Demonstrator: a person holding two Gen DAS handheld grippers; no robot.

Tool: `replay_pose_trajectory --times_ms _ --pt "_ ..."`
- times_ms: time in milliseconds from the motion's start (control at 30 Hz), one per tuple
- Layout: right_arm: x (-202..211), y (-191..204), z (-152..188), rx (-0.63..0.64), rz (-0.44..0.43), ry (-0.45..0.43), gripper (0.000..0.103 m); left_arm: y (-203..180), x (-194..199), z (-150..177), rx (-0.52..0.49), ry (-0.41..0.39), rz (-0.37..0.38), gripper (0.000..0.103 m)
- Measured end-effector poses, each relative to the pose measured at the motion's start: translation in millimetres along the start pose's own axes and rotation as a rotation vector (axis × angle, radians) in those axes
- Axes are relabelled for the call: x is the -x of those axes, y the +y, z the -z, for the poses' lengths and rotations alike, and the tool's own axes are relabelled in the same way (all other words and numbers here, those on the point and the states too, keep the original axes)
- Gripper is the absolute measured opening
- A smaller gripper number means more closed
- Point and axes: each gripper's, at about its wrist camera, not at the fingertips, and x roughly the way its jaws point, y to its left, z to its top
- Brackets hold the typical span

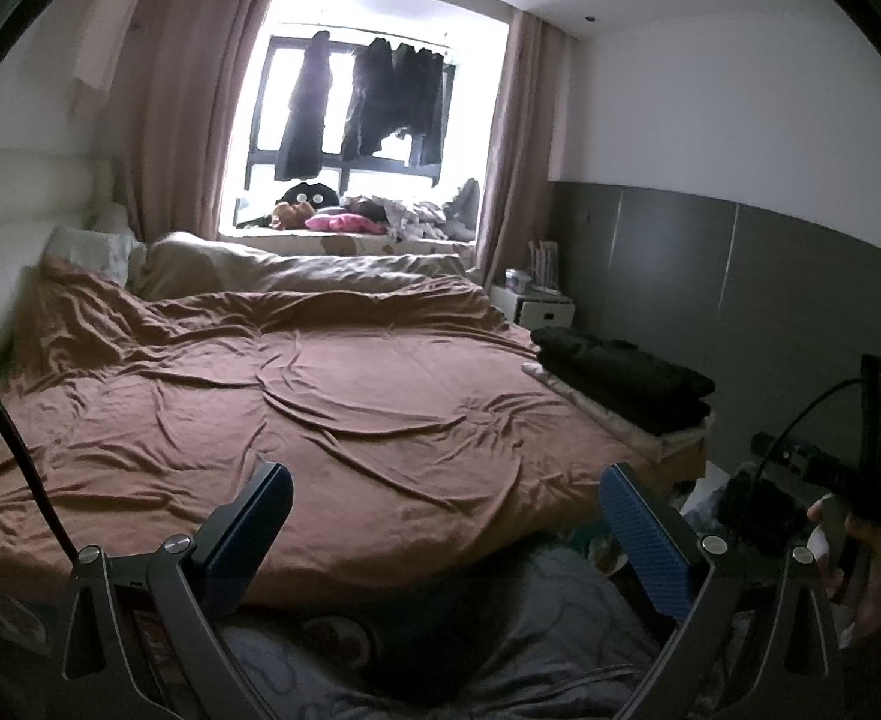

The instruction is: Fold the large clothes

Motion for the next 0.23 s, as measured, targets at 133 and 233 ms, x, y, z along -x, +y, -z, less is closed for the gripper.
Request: replay_pose_trajectory --times_ms 133,233 --pt "0.0 0.1 0.0 0.0 -0.001 0.001 0.103 0.4 0.1 0.0 0.002 0.001 0.004 0.103" --pt "-0.3 0.2 0.2 0.0 0.0 0.003 0.103 1.9 0.2 0.1 0.004 0.003 0.002 0.103"
